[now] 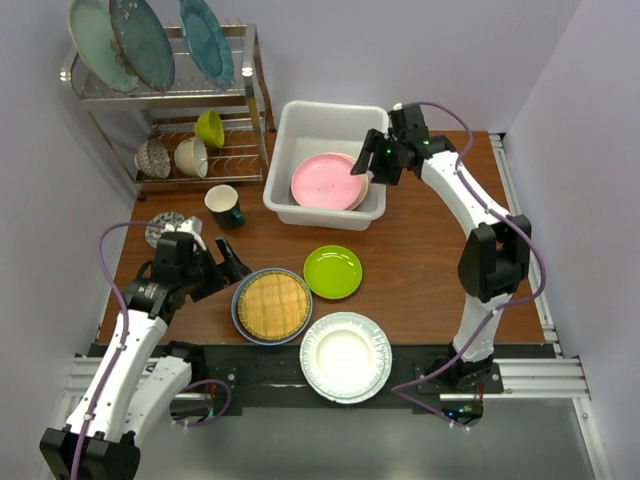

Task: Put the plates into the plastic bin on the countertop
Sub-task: Place the plate in the plastic bin, then pick up the plate at the center of the board.

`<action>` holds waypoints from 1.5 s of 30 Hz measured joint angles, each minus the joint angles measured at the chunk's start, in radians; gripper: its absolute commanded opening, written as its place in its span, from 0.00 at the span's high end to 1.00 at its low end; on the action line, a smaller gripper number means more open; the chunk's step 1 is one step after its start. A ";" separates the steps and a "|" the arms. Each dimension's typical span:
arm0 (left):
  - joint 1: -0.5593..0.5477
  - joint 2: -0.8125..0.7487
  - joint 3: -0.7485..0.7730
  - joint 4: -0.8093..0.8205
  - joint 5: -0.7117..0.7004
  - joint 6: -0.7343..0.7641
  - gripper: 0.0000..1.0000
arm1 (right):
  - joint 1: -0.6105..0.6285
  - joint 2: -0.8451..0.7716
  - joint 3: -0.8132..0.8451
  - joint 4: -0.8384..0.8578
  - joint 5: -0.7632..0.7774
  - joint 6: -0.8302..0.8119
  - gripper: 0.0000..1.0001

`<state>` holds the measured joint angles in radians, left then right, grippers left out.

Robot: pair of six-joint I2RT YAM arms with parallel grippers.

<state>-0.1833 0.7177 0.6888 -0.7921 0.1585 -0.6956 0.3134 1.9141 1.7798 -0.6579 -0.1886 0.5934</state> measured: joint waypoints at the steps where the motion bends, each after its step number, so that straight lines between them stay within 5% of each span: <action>1: 0.000 0.000 0.000 0.001 0.002 0.000 0.02 | 0.000 -0.014 -0.013 0.005 -0.011 -0.001 0.34; 9: 0.000 0.003 -0.047 0.023 0.018 -0.002 0.05 | 0.044 -0.147 -0.072 0.027 -0.074 -0.030 0.35; 19: 0.000 0.010 -0.109 0.061 0.055 -0.019 0.11 | 0.265 -0.276 -0.244 0.059 -0.102 -0.045 0.36; 29: 0.000 0.026 -0.173 0.109 0.101 -0.023 0.17 | 0.307 -0.285 -0.470 0.152 -0.179 -0.036 0.40; 45: 0.000 0.029 -0.246 0.145 0.122 -0.027 0.20 | 0.425 -0.237 -0.520 0.182 -0.249 -0.037 0.41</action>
<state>-0.1833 0.7464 0.4431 -0.6468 0.2806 -0.7223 0.7387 1.6772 1.2598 -0.4763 -0.4381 0.5560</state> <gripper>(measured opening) 0.801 0.591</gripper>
